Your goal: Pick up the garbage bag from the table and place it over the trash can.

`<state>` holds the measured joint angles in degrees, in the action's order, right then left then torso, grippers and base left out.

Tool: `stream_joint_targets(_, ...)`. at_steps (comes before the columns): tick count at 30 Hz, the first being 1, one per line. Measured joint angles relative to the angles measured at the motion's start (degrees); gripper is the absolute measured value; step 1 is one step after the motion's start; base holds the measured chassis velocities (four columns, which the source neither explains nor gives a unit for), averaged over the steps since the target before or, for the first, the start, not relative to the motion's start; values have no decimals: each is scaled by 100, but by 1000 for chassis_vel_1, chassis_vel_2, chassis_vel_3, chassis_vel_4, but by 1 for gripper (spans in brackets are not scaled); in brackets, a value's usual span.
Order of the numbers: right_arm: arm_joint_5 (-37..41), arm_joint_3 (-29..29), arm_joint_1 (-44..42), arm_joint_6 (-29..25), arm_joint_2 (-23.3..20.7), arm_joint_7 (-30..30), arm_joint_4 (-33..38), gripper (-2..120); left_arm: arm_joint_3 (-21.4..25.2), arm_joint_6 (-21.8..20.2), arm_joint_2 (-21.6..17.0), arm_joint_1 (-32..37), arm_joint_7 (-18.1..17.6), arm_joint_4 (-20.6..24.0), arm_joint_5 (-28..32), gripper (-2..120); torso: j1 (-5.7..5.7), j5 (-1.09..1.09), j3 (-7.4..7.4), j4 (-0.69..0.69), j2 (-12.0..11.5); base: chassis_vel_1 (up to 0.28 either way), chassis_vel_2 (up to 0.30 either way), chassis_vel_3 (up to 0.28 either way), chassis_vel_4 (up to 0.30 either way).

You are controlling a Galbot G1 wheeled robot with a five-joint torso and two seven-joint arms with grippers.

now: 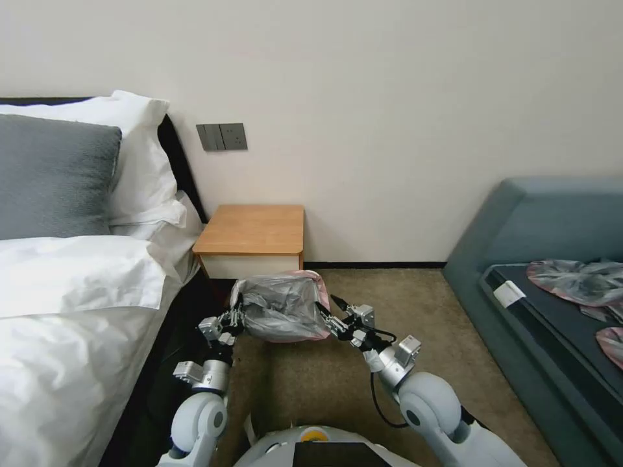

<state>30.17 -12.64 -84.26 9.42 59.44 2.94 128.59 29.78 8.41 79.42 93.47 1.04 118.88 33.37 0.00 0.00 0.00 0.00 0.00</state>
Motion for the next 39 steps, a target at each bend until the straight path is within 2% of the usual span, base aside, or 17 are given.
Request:
stream_joint_targets(2, -10, 5, -7, 0, 16, 2, 9, 35, -1, 0, -3, -8, 0, -14, 0, 9, 0, 0, 0, 0, 0, 0, 0, 0, 0)
stream_joint_targets(3, -10, 5, -7, 0, 16, 2, 9, 35, -1, 0, -3, -8, 0, -14, 0, 9, 0, 0, 0, 0, 0, 0, 0, 0, 0)
stream_joint_targets(5, -48, 5, -25, -2, 22, 22, 30, 24, -1, 0, -9, -12, 0, -29, 0, 9, 0, 0, 0, 0, 0, 0, 0, 0, 0)
stream_joint_targets(7, -59, 4, -31, -5, 21, 28, 34, 21, 0, 0, -9, -15, -1, -34, 0, 9, 0, 0, 0, 0, 0, 0, 0, 0, 0)
stream_joint_targets(9, -73, -9, -45, -18, 15, 32, 42, 9, 3, 0, -2, -19, -4, -47, -1, 9, 0, 0, 0, 0, 0, 0, 0, 0, 0)
stream_joint_targets(13, -74, -22, -44, -34, 14, 31, 46, 0, -4, 0, 7, -19, -5, -57, -1, 9, 0, 0, 0, 0, 0, 0, 0, 0, 0)
stream_joint_targets(29, -454, -94, 4, -232, 41, 78, -151, 2, -30, -1, 11, -8, -4, -79, -49, 9, 0, 0, 0, 0, 0, 0, 0, 0, 0)
stream_joint_targets(31, -465, -85, -8, -238, 55, 94, -151, 12, -35, -1, 14, -10, -4, -80, -49, 9, 0, -1, 0, -1, 0, 0, 0, 0, 0)
stream_joint_targets(32, -465, -85, -8, -238, 55, 94, -151, 12, -35, -1, 14, -10, -4, -80, -49, 9, 0, -1, 0, -1, 0, 0, 0, 0, 0)
stream_joint_targets(36, -461, -65, -10, -238, 77, 110, -151, 27, -37, -2, 9, -12, -5, -84, -49, 9, 0, 0, 0, 0, 0, 0, 0, 0, 0)
stream_joint_targets(37, -459, -65, -6, -242, 82, 112, -151, 29, -37, -2, 7, -10, -5, -84, -49, 9, 0, 0, 0, 0, 0, 0, 0, 0, 0)
stream_joint_targets(39, -458, -65, 0, -246, 82, 113, -151, 27, -37, -2, 5, -7, -5, -85, -49, 9, 0, 0, 0, 0, 0, 0, 0, 0, 0)
